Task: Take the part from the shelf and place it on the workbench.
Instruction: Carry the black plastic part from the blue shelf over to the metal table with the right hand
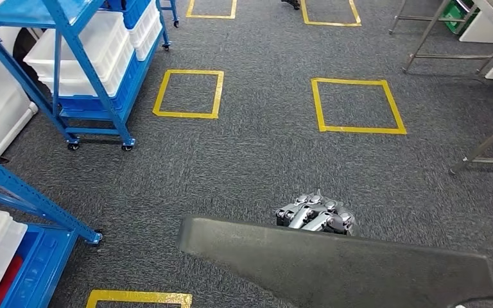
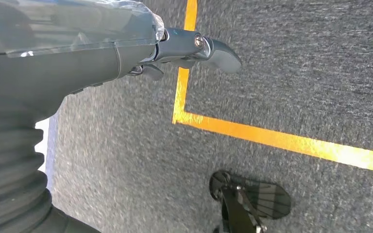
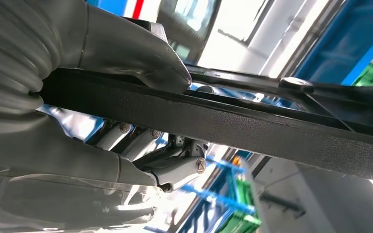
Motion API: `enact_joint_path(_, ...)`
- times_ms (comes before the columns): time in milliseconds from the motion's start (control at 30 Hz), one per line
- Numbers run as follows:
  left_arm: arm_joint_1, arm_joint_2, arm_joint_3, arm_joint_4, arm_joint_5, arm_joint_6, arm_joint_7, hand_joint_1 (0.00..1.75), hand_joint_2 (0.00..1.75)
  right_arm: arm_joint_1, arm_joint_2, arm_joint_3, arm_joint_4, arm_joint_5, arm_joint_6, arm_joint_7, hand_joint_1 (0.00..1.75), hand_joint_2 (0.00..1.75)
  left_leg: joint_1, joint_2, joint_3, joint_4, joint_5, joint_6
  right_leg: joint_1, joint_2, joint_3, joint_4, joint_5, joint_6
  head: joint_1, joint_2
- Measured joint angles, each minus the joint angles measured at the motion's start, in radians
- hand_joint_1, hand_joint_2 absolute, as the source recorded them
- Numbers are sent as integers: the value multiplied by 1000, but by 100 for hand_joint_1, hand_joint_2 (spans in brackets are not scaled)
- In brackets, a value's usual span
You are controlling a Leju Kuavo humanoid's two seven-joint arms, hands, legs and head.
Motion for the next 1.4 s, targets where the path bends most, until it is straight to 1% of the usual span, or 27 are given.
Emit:
enact_joint_path(67, 1, 2, 0, 0, 0, 0, 3, 0, 175, 8, -1, -6, 6, 1, -2, -1, 173, 175, -3, 27, -1, 1, -2, 0, -4, -10, -31, 69, -15, 4, 0, 0)
enact_joint_path(100, 0, 3, 0, 0, 0, 1, 6, 0, 175, 10, -2, -8, 9, 1, -1, 0, 173, 175, -4, 39, 0, 2, -3, -1, -6, -15, -15, 44, 6, 5, 0, 0)
enact_joint_path(167, -4, 3, 0, 0, 0, 3, 12, 0, 175, 12, -2, -12, 16, 2, 1, 2, 173, 175, -4, 59, 3, 5, -9, -7, -5, -44, 62, -95, 64, 2, 0, 0)
enact_joint_path(233, -6, 4, 0, 0, 0, 5, 16, 0, 175, 11, -3, -15, 24, 0, 6, 4, 173, 175, -8, 74, 5, 12, -16, -17, 1, -69, 119, -200, 93, -9, 0, 0)
enact_joint_path(267, -7, 4, 0, 0, 0, 6, 18, 0, 175, 9, -3, -17, 29, -1, 9, 4, 173, 175, -10, 82, 6, 13, -19, -23, 5, -71, 125, -216, 93, -15, 0, 0)
enact_joint_path(333, -9, 5, 0, 0, -1, 6, 18, 0, 175, 7, -5, -20, 39, -6, 16, 0, 173, 175, -11, 95, 9, 13, -23, -34, 7, -49, 123, -216, 96, -26, 0, 0)
enact_joint_path(367, -11, 6, 0, 0, -2, 6, 16, 0, 175, 4, -6, -21, 44, -8, 20, -3, 173, 175, -9, 88, 9, 19, -30, -40, 5, -40, 123, -219, 98, -31, 0, 0)
enact_joint_path(433, -13, 7, 0, 0, -2, 4, 10, 0, 175, -4, -7, -23, 52, -12, 25, -8, 173, 175, -4, 46, -15, 83, -75, -48, 0, -24, 124, -224, 103, -42, 0, 0)
enact_joint_path(500, -11, 8, 0, 0, -1, 3, 7, 0, 175, -12, -7, -23, 59, -16, 30, -10, 173, 175, -1, 6, -78, 224, -145, -51, 2, -4, 122, -224, 105, -48, 0, 0)
enact_joint_path(533, -9, 8, 0, 0, 0, 2, 7, 0, 175, -14, -7, -23, 64, -18, 33, -11, 173, 175, -1, 0, -110, 289, -167, -52, 3, 7, 121, -224, 105, -49, 0, 0)
enact_joint_path(567, -7, 9, 0, 0, 1, 1, 7, 0, 175, -14, -7, -23, 68, -21, 35, -11, 173, 175, -1, -2, -128, 322, -170, -51, 4, 19, 121, -223, 106, -49, 0, 0)
enact_joint_path(600, -7, 10, 0, 0, 2, 1, 8, 0, 175, -15, -7, -23, 72, -24, 38, -11, 173, 175, -1, -3, -126, 311, -150, -49, 5, 32, 122, -223, 106, -49, 0, 0)
enact_joint_path(633, -7, 11, 0, 0, 4, 2, 9, 0, 175, -16, -7, -23, 76, -27, 42, -12, 173, 175, -1, -9, -106, 260, -113, -47, 5, 44, 124, -222, 106, -49, 0, 0)
enact_joint_path(700, -7, 12, 1, 0, 6, 8, 11, 0, 175, -21, -7, -23, 84, -32, 49, -13, 173, 175, 2, -50, -44, 113, -40, -40, 5, 67, 125, -218, 106, -45, 0, 0)
enact_joint_path(767, -7, 14, 2, 0, 6, 17, 9, 0, 175, -27, -7, -22, 91, -37, 52, -13, 173, 175, 2, -85, -13, 34, -16, -35, 4, 88, 118, -215, 108, -34, 0, 0)
enact_joint_path(833, -8, 16, 3, 0, 9, 21, 1, 0, 175, -31, -7, -22, 97, -40, 52, -13, 173, 175, 0, -75, -10, 25, -16, -27, 0, 109, 109, -218, 115, -19, 0, 0)
enact_joint_path(900, -10, 18, 3, 0, 11, 21, -4, 0, 175, -34, -9, -22, 102, -42, 49, -14, 173, 175, 2, -52, -7, 14, -6, -14, 2, 82, 98, -203, 104, -10, 0, 0)
enact_joint_path(933, -10, 19, 3, 0, 12, 21, -4, 0, 175, -37, -10, -22, 103, -43, 48, -14, 173, 175, 3, -39, -6, 8, -2, -7, 3, 54, 81, -169, 82, -7, 0, 0)
enact_joint_path(1000, -6, 22, 5, 0, 12, 21, -2, 0, 175, -40, -12, -22, 108, -44, 44, -15, 173, 175, 0, -12, -7, 5, 0, 0, 3, 2, 23, -47, 15, -3, 0, 0)
enact_joint_path(1067, -3, 25, 7, 0, 13, 22, 2, 0, 175, -38, -14, -22, 113, -44, 41, -15, 173, 175, -3, 15, -8, 6, -2, 1, -2, -10, -27, 62, -23, 2, 0, 0)
enact_joint_path(1100, -3, 26, 8, 0, 14, 23, 4, 0, 175, -36, -15, -22, 116, -44, 39, -15, 173, 175, -4, 28, -8, 7, -3, 0, -4, -12, -27, 66, -14, 4, 0, 0)
enact_joint_path(1167, -5, 27, 9, 0, 19, 25, 5, 0, 175, -36, -16, -22, 119, -43, 38, -15, 173, 175, -4, 50, -7, 10, -7, -4, -6, -29, 35, -40, 44, 5, 0, 0)
enact_joint_path(1200, -6, 27, 9, 0, 22, 25, 6, 0, 175, -36, -16, -22, 119, -43, 38, -15, 173, 175, -5, 59, -5, 13, -11, -8, -4, -52, 76, -114, 67, 2, 0, 0)
enact_joint_path(1267, -7, 29, 10, 0, 26, 28, 7, 0, 175, -37, -16, -22, 120, -44, 38, -16, 173, 175, -9, 74, -3, 20, -18, -19, 3, -83, 123, -203, 88, -7, 0, 0)
enact_joint_path(1300, -7, 30, 10, 0, 27, 29, 7, 0, 175, -37, -17, -22, 120, -44, 38, -16, 173, 175, -12, 82, -2, 21, -21, -24, 7, -85, 126, -212, 85, -12, 0, 0)
enact_joint_path(1367, -9, 31, 11, 0, 27, 32, 5, 0, 175, -37, -17, -23, 120, -44, 40, -17, 173, 175, -11, 97, 1, 22, -26, -36, 7, -60, 124, -214, 90, -21, 0, 0)
enact_joint_path(1400, -10, 31, 11, 0, 28, 33, 4, 0, 175, -37, -17, -23, 120, -45, 42, -17, 173, 175, -9, 87, -1, 32, -36, -41, 5, -50, 125, -217, 92, -27, 0, 0)
